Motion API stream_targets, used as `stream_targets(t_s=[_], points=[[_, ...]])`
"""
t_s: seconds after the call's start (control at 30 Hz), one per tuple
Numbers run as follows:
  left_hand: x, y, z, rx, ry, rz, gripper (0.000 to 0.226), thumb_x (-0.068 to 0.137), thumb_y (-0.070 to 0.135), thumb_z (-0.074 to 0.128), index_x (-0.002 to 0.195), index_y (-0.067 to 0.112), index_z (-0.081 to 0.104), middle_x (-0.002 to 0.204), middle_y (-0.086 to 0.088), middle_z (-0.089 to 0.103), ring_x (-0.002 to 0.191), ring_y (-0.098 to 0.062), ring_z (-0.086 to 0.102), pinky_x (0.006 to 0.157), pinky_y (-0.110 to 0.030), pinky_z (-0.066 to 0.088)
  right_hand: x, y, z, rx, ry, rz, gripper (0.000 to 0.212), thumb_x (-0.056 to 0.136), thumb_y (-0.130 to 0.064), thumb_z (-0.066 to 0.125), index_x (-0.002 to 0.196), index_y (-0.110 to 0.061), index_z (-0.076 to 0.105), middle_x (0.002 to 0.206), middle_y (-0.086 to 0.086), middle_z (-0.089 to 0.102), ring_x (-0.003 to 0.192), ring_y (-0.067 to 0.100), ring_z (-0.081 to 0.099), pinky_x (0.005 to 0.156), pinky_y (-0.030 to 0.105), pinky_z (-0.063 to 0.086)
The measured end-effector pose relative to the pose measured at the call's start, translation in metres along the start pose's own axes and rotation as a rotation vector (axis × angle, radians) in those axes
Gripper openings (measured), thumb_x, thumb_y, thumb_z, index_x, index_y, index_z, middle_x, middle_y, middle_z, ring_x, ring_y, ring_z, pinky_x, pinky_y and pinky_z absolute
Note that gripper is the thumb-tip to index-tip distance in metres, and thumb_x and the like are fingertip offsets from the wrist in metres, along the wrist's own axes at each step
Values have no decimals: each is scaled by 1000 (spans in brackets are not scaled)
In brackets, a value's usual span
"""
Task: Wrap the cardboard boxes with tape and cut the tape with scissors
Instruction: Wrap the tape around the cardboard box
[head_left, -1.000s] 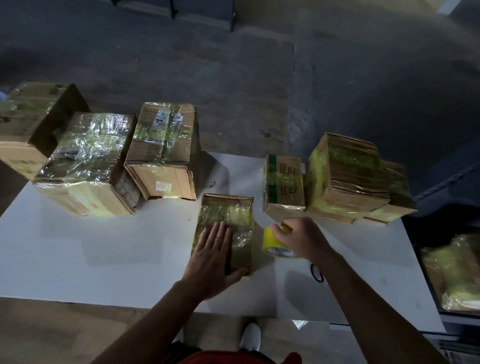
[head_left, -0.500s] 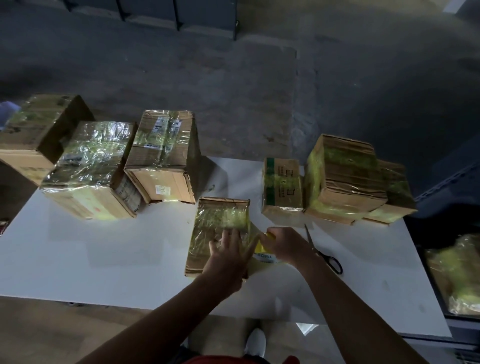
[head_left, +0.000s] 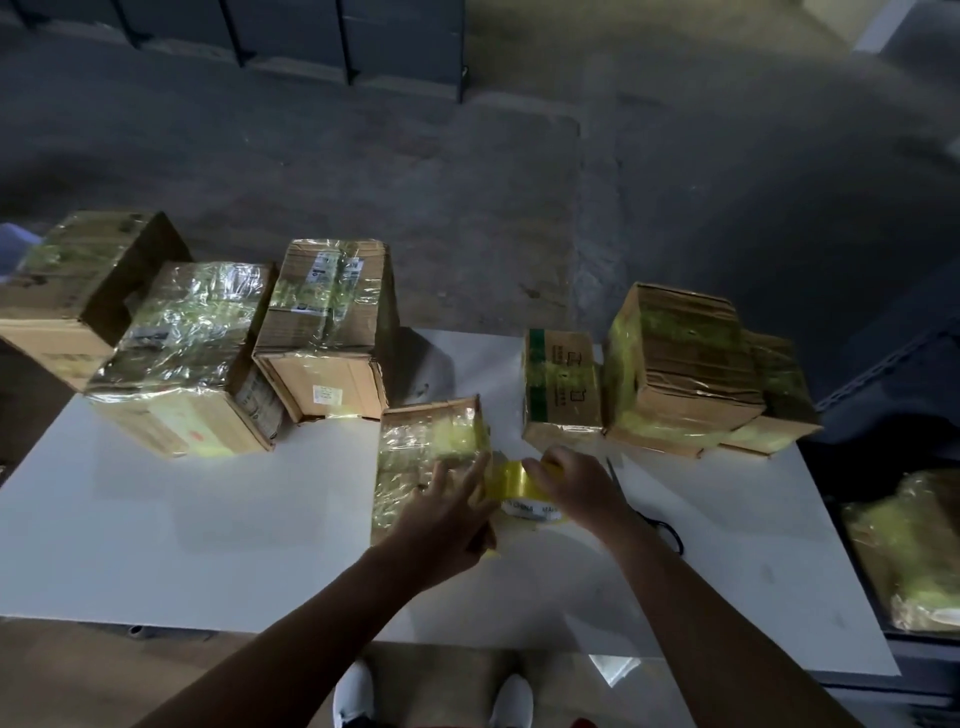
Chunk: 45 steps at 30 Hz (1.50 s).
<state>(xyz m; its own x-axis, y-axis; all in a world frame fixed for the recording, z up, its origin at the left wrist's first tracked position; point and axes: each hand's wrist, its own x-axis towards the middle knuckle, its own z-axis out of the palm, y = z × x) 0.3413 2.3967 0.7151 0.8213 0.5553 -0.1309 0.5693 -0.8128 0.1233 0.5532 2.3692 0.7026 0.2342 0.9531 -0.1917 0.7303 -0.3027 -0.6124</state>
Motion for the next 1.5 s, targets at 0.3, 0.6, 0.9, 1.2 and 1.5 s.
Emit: stream_targets(t_s=[0.3, 0.6, 0.9, 1.2, 1.5], points=[[-32, -29, -11, -152, 179, 0, 64, 54, 51, 87, 96, 6, 70, 128, -17, 61, 104, -35, 67, 59, -30, 57, 13, -77, -34, 87, -61, -238, 36, 95, -43, 53, 62, -29, 51, 54, -9, 46, 51, 3, 44, 51, 22, 33], [-55, -63, 11, -195, 216, -61, 63, 65, 61, 68, 110, 18, 57, 137, -9, 55, 101, -29, 67, 52, -27, 54, 16, -101, -17, -203, 9, -225, 50, 92, -43, 53, 53, -16, 39, 47, -3, 33, 43, 10, 31, 46, 29, 25], [-46, -63, -1, -131, 263, -73, 89, 74, 73, 55, 129, 3, 54, 132, -19, 57, 131, -40, 45, 106, -62, 34, 17, -132, 3, -435, 60, -180, 47, 95, -43, 41, 54, -19, 36, 51, -2, 39, 47, 10, 38, 45, 26, 22], [-28, -48, 17, -129, 110, -164, 124, 70, 94, 13, 151, 4, -11, 157, -11, -16, 143, -26, -24, 113, -42, -20, 20, -106, -19, -82, -134, -256, 28, 94, -42, 53, 79, -20, 64, 64, -7, 57, 54, -1, 52, 48, 12, 35], [-29, -54, 15, -51, 73, -137, 121, 75, 86, 31, 150, 1, -10, 156, -16, -15, 146, -32, -14, 114, -43, -16, 13, -92, -23, -84, -57, -239, 43, 89, -47, 58, 58, -22, 44, 53, -6, 40, 46, 7, 37, 47, 22, 30]])
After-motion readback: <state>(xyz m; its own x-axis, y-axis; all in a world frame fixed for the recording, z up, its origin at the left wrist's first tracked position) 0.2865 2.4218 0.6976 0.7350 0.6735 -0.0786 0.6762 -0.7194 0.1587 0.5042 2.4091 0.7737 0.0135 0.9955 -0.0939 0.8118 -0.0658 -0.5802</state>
